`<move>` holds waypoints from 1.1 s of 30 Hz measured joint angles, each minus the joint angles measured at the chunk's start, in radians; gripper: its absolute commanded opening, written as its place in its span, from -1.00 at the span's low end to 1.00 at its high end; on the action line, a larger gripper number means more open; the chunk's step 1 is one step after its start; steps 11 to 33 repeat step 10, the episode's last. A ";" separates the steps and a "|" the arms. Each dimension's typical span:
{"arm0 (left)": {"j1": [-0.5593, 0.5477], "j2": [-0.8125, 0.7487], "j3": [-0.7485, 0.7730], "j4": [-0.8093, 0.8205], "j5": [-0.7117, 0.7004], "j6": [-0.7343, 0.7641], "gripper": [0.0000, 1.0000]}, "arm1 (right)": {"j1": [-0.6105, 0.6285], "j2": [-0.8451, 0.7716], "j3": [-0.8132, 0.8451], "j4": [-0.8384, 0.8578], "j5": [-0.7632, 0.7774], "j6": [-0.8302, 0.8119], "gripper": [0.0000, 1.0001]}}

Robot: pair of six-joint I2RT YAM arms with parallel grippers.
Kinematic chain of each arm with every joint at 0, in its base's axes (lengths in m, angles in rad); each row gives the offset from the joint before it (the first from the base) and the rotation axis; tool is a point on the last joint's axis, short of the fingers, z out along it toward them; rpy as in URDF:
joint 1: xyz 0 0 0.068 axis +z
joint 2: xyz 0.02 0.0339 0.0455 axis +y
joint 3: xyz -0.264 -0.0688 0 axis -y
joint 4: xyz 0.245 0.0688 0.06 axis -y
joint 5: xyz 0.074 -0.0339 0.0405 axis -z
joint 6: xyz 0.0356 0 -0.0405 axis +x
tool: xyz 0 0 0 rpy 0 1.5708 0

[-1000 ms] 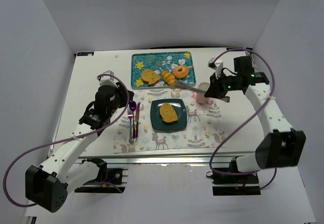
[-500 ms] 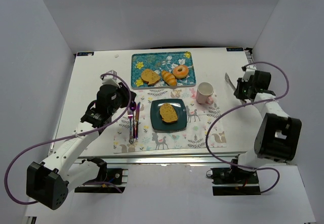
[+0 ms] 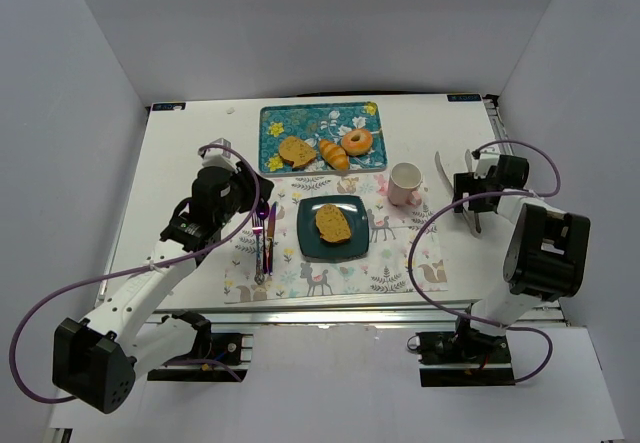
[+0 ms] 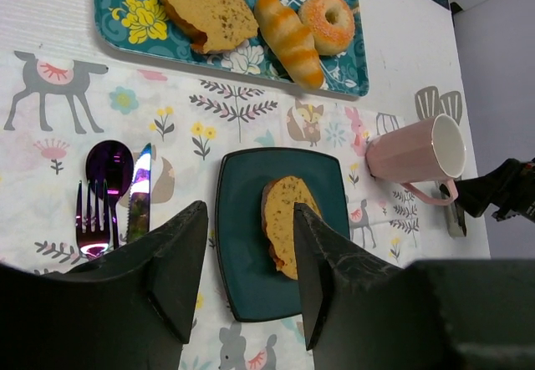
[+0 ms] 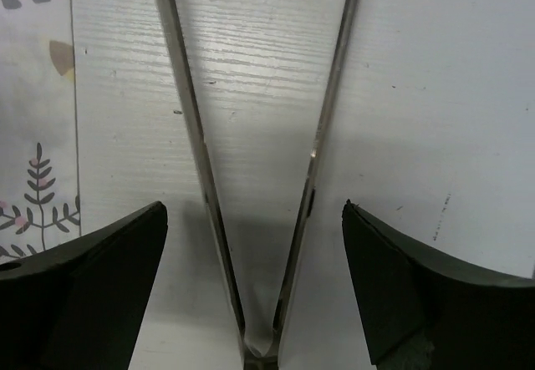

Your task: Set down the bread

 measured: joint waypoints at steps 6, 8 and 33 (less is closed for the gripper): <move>0.000 0.000 0.000 0.006 -0.010 -0.001 0.11 | 0.003 -0.098 0.053 -0.087 -0.006 -0.025 0.79; 0.000 0.001 0.000 0.006 -0.012 -0.001 0.10 | 0.024 -0.125 0.144 -0.136 0.007 -0.019 0.79; 0.000 0.004 0.000 0.007 -0.013 -0.001 0.09 | 0.044 -0.138 0.259 -0.167 0.002 0.001 0.79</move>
